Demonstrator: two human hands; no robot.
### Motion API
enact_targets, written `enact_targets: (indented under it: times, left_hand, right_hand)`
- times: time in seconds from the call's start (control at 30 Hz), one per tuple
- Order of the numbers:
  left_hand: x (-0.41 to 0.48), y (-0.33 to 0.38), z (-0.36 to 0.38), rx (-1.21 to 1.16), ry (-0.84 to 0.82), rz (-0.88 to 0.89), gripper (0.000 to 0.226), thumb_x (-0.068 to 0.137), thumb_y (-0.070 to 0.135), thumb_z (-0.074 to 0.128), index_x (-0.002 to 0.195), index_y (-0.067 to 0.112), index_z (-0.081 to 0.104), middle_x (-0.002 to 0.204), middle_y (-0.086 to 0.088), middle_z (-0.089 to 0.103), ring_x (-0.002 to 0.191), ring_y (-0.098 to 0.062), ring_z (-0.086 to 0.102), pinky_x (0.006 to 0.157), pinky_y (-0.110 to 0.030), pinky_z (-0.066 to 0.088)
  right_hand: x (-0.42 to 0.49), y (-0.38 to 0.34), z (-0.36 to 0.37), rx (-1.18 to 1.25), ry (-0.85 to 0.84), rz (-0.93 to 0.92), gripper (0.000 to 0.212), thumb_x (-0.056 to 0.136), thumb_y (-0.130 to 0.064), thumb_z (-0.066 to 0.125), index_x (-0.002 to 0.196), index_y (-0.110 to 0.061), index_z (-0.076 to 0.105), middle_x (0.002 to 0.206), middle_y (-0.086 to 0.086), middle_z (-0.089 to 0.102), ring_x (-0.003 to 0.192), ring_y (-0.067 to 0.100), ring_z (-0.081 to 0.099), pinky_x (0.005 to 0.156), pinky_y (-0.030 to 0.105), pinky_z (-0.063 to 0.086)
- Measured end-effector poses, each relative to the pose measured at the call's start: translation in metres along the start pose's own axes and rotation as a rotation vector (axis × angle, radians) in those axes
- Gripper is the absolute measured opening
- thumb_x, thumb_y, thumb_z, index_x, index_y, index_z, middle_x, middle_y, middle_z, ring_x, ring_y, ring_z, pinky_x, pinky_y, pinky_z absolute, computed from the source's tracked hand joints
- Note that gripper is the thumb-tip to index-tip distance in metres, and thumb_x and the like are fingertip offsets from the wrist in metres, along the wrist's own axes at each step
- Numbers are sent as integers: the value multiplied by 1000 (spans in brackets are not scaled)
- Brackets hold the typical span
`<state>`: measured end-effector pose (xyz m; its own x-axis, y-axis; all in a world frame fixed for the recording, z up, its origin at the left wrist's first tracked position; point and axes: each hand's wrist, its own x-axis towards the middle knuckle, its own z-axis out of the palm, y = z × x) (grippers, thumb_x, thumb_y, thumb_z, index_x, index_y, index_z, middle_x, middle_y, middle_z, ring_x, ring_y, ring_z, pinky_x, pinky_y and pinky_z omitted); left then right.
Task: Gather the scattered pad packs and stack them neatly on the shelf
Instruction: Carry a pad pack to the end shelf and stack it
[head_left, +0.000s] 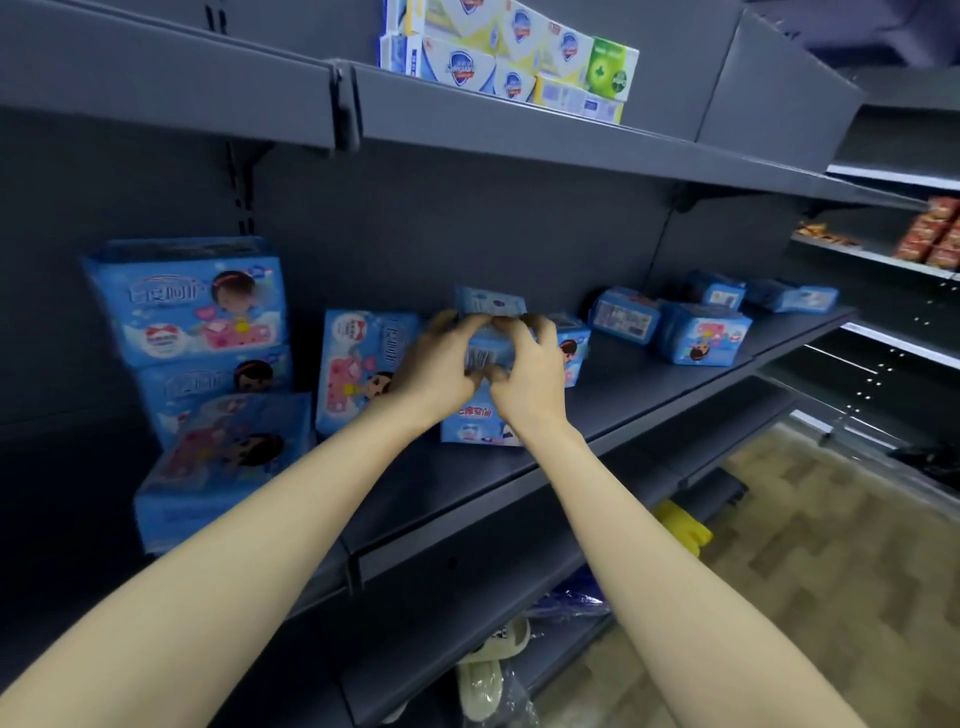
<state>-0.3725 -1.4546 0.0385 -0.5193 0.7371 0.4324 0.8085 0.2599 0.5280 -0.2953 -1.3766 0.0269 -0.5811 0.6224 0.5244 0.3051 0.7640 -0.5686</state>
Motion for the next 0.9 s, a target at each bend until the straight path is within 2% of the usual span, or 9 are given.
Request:
enact_targets:
  times: [0.13, 0.3, 0.4, 0.53, 0.57, 0.63, 0.7, 0.8, 0.9]
  left_hand:
    - [11, -1, 14, 19, -17, -11, 58, 84, 6, 60, 138, 18, 41, 139, -10, 39, 122, -28, 46, 94, -29, 39]
    - [16, -6, 22, 78, -20, -62, 56, 90, 11, 57, 141, 16, 35, 143, -10, 34, 125, -28, 43, 95, -31, 37]
    - [17, -10, 21, 142, -6, -65, 55, 90, 14, 57, 141, 16, 36, 142, -10, 35, 123, -30, 45, 95, -39, 43]
    - [12, -15, 7, 213, 4, -84, 52, 90, 17, 57, 139, 15, 39, 141, -8, 36, 123, -29, 45, 92, -41, 45]
    - [10, -17, 2, 224, 12, -83, 50, 90, 18, 56, 138, 15, 40, 140, -8, 37, 123, -29, 45, 91, -40, 45]
    - [2, -22, -9, 231, 39, -84, 46, 90, 18, 57, 134, 15, 45, 138, -7, 41, 122, -28, 46, 89, -38, 44]
    - [-8, -30, -24, 242, 52, -106, 46, 89, 18, 57, 134, 16, 45, 139, -6, 42, 123, -27, 46, 89, -35, 42]
    - [-27, -46, -50, 286, 76, -165, 50, 88, 17, 58, 136, 17, 44, 139, -7, 43, 123, -28, 47, 91, -35, 44]
    - [-50, -64, -78, 311, 84, -241, 48, 88, 15, 58, 134, 16, 47, 135, -11, 45, 121, -30, 48, 89, -35, 43]
  right_hand:
    - [11, 16, 3, -2, -44, 8, 52, 77, 9, 54, 127, -8, 55, 133, 18, 39, 115, 39, 44, 95, 35, 38]
    - [20, 23, 10, 7, -84, -30, 59, 76, 14, 43, 128, -10, 55, 134, 18, 40, 115, 42, 43, 92, 41, 43]
    - [22, 18, 11, -174, -61, -57, 57, 80, 5, 48, 132, -17, 51, 137, 12, 41, 123, 36, 37, 98, 38, 35]
    - [19, 5, 12, -318, -24, -80, 55, 78, 0, 52, 130, -17, 54, 142, 11, 40, 132, 37, 28, 108, 48, 23]
    - [17, -2, 13, -315, -3, -103, 52, 75, 1, 52, 125, -15, 58, 137, 15, 46, 129, 41, 33, 106, 53, 26]
    - [14, -12, 20, -249, 94, -181, 45, 61, -1, 53, 102, -9, 70, 112, 21, 61, 107, 50, 52, 90, 61, 42]
    - [11, -24, 27, -163, 114, -250, 40, 52, -3, 51, 86, -7, 72, 97, 20, 66, 89, 50, 59, 77, 57, 50]
    - [0, -46, 40, -74, 76, -344, 36, 51, 2, 54, 82, -4, 72, 97, 22, 66, 87, 49, 59, 77, 53, 53]
    - [-19, -66, 58, -52, -31, -381, 37, 55, 7, 67, 90, -3, 72, 105, 23, 64, 95, 48, 57, 83, 53, 51]
